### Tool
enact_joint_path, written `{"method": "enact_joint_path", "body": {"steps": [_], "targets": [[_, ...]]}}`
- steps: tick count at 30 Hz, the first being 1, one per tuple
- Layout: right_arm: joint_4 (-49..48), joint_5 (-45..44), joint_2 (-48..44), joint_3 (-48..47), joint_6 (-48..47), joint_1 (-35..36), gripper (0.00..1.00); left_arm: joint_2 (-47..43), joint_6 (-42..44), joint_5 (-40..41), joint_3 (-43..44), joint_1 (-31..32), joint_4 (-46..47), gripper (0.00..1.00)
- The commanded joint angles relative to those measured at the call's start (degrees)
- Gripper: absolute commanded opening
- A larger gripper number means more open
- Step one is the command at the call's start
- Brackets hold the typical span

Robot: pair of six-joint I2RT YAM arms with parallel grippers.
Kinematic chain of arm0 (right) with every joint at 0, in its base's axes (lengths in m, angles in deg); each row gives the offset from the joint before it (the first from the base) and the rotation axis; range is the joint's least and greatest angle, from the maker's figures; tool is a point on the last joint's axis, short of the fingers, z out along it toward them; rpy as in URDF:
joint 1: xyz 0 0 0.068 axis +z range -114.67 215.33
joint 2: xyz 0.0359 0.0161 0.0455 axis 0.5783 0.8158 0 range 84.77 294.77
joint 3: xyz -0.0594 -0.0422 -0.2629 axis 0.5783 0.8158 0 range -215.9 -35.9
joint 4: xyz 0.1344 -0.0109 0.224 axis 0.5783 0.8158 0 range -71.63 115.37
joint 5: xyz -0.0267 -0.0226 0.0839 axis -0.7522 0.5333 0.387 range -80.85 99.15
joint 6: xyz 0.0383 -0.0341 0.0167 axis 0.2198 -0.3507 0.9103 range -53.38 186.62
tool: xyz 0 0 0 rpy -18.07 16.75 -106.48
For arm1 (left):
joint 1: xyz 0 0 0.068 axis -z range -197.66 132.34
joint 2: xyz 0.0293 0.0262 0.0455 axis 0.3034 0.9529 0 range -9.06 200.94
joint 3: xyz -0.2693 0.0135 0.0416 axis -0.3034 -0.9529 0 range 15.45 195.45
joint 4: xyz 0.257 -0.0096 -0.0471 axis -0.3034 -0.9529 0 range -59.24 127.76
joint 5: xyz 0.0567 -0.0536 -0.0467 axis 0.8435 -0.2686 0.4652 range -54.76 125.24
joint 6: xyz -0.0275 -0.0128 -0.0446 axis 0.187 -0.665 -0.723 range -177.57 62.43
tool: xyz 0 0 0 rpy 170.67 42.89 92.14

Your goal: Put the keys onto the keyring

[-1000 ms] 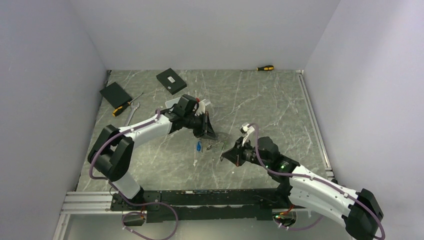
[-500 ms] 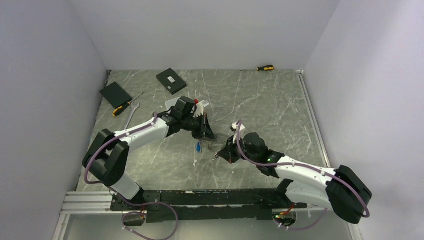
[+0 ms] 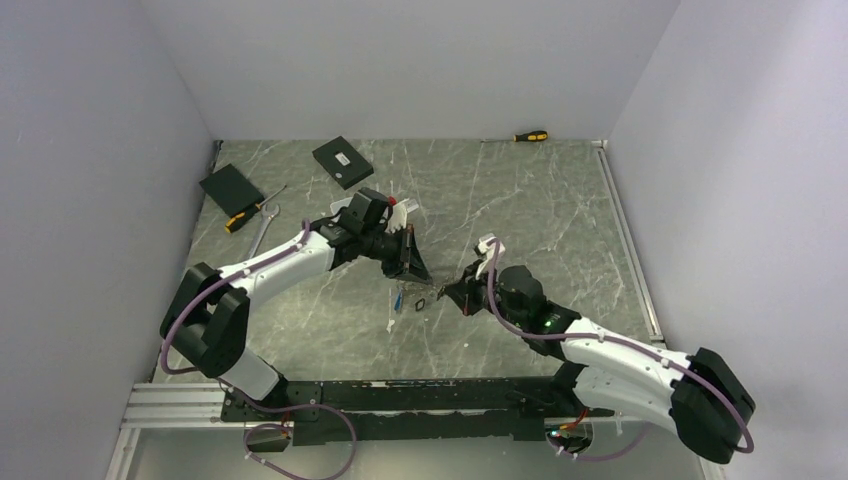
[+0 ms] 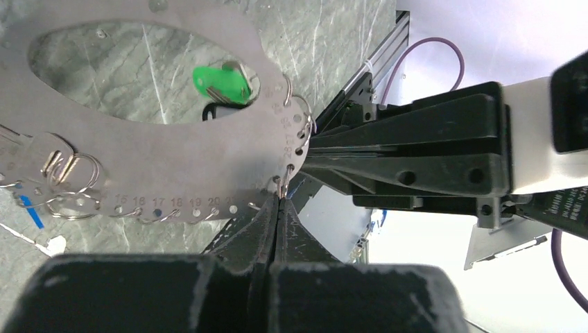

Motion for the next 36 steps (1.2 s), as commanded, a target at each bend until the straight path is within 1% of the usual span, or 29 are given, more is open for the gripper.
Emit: {"method": "enact_joint_path", "body": {"steps": [1,10,15,16,19,21,28,36], "targets": [[-1.95,-3.82,-4.91,-2.73,-1.49,-0.27,0.00,-0.98,0.23,-1.40,0.72,0.24,0.66,0.00],[-2.65,-1.86,-11.69,-2.25,1.37,-0.27,0.00,0.60,-0.77,0.28,-0.31,0.24,4.02,0.00],[0.04,-2.00,-12.50,-2.21,1.17,-0.27,0.00,0.53,-0.51,0.64,-0.28,0.16,3.75,0.00],[0.68,-0.73,-12.25,-2.45,0.75,-0.25,0.00,0.48,-0.46,0.54,-0.21,0.16,3.74,0.00],[1.87,6.99,-9.61,-4.15,-1.38,-0.20,0.00,0.52,-0.13,0.50,0.49,0.16,2.98,0.00],[2.01,9.07,-7.95,-4.56,-1.23,-0.18,0.00,0.61,0.17,0.35,0.81,0.19,2.71,0.00],[2.28,9.65,-2.45,-6.22,0.36,-0.18,0.00,-0.36,1.27,0.54,0.54,0.22,2.51,0.00],[3.49,6.95,1.56,-6.48,1.37,-0.25,0.00,-2.30,1.22,-0.04,-0.92,0.23,3.86,0.00]]}}
